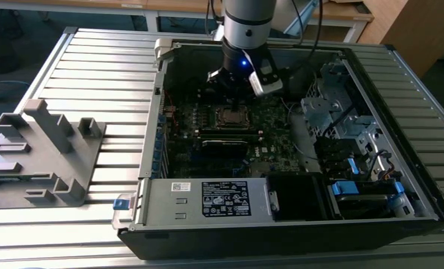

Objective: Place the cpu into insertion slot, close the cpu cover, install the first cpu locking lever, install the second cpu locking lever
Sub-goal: 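Install the second cpu locking lever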

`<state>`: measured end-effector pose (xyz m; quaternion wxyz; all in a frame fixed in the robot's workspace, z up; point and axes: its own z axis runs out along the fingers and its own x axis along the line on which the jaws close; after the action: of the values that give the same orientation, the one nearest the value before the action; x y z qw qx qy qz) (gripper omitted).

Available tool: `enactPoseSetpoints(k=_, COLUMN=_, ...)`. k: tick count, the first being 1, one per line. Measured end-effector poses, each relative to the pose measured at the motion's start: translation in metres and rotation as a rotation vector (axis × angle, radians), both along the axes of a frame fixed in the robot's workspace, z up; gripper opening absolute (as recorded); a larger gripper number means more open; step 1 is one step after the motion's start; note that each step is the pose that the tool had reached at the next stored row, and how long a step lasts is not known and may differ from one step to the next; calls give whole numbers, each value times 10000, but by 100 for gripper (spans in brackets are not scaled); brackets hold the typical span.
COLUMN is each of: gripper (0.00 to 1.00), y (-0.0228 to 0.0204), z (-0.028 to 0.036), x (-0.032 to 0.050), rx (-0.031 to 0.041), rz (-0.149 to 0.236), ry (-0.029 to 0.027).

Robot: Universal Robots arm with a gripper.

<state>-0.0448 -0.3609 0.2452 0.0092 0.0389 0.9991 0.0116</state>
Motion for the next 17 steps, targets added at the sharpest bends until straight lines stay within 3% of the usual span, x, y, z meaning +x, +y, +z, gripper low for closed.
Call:
enactPoseSetpoints(k=7, gripper=11, y=-137, z=0, x=0, rx=1, rz=0, ry=-1)
enactPoseSetpoints(k=17, gripper=11, y=-174, z=-9, x=-15, rx=1, rz=0, ry=0)
